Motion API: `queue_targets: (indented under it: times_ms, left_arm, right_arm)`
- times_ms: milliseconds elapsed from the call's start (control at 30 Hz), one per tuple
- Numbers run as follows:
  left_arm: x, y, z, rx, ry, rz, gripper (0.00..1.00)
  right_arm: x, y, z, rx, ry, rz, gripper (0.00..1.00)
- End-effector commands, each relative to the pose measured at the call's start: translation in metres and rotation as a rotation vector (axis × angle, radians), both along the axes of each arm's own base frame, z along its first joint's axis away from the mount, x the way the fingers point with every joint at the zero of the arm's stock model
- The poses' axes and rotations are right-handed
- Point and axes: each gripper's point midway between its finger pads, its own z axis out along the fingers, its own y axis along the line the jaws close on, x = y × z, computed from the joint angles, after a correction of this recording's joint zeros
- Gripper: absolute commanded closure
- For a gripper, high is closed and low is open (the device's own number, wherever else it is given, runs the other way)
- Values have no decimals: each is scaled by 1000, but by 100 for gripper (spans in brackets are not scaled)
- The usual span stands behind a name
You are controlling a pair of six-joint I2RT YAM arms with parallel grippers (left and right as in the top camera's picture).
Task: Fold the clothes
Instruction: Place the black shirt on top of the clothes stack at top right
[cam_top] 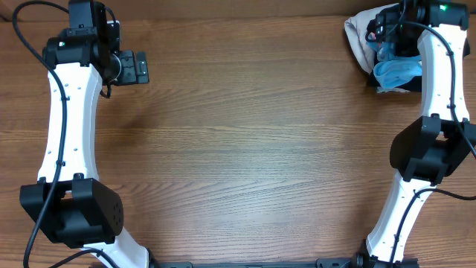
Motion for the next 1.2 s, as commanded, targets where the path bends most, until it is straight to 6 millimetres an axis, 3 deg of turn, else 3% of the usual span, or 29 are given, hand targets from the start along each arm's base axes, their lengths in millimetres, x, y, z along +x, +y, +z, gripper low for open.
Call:
queue_targets:
  times_ms: [0, 233, 333, 367, 467, 567, 700, 800, 833, 967, 1100, 1167]
  left_arm:
    - [7, -1, -8, -16, 15, 4, 0]
    - [8, -4, -15, -34, 30, -4, 0]
    - [8, -4, -16, -34, 32, -4, 0]
    - [9, -4, -16, -34, 31, -4, 0]
    - [9, -4, -16, -34, 27, -4, 0]
    - [9, -4, -16, -34, 28, -4, 0]
    - [10, -4, -16, -33, 26, -4, 0]
    - [10, -4, -16, -33, 26, -4, 0]
    - [10, -4, -16, -33, 26, -4, 0]
    - [10, -4, -16, -33, 26, -4, 0]
    - [10, -4, -16, -33, 26, -4, 0]
    - [10, -4, -16, -33, 26, -4, 0]
  right_arm:
    - [-8, 6, 58, 48, -103, -3, 6]
    - [-41, 29, 174, 72, -330, 68, 1]
    - [-50, 24, 216, 42, -440, 57, 0]
    - [-50, 11, 229, 32, -492, 6, 0]
    - [-43, -16, 240, 17, -561, -85, 0]
    - [-27, -50, 232, 34, -607, -170, 0]
    - [5, -86, 194, 62, -618, -240, 0]
    - [29, -94, 144, 85, -558, -241, 0]
    - [41, -92, 102, 115, -486, -233, 0]
    - [48, -74, 4, 188, -271, -236, 0]
    - [30, -54, -93, 258, -24, -277, 0]
    - [17, -47, -130, 291, 79, -313, 0]
